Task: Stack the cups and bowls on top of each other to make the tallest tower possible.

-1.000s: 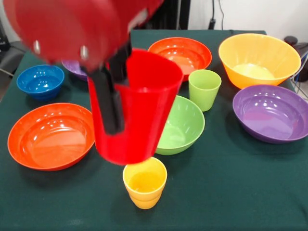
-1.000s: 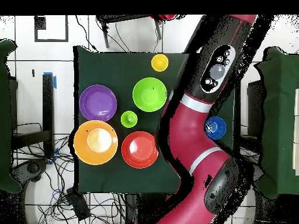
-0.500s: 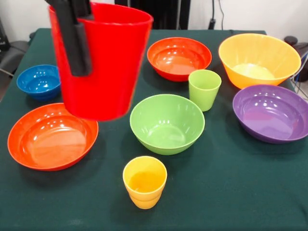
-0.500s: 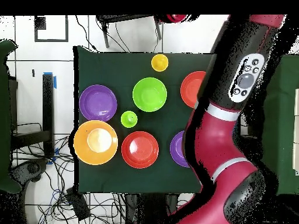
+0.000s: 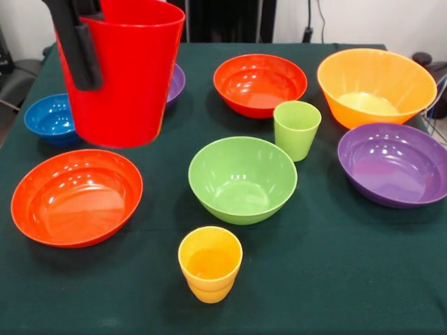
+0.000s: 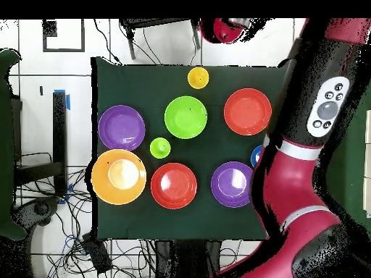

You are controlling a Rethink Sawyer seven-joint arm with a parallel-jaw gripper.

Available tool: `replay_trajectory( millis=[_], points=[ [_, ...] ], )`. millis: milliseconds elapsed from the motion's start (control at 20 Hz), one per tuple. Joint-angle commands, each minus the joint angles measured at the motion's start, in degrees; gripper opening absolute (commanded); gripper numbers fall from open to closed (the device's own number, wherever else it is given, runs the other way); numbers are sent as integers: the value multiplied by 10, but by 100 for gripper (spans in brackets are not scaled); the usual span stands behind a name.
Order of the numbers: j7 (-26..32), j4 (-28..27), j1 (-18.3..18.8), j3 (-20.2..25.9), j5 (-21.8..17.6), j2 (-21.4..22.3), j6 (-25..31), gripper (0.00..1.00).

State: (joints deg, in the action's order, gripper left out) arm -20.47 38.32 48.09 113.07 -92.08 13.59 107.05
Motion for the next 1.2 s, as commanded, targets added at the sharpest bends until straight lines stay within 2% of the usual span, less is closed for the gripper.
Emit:
replay_trajectory(
  millis=[50, 350, 1100, 1200],
  points=[
    [-242, 110, 28, -183, 85, 22, 26, 0],
    [-292, 134, 26, -230, 145, 31, -9, 0],
    [-343, 113, -29, -314, 219, 41, -59, 0],
    [-350, 127, -24, -327, 232, 44, -71, 0]
  ],
)
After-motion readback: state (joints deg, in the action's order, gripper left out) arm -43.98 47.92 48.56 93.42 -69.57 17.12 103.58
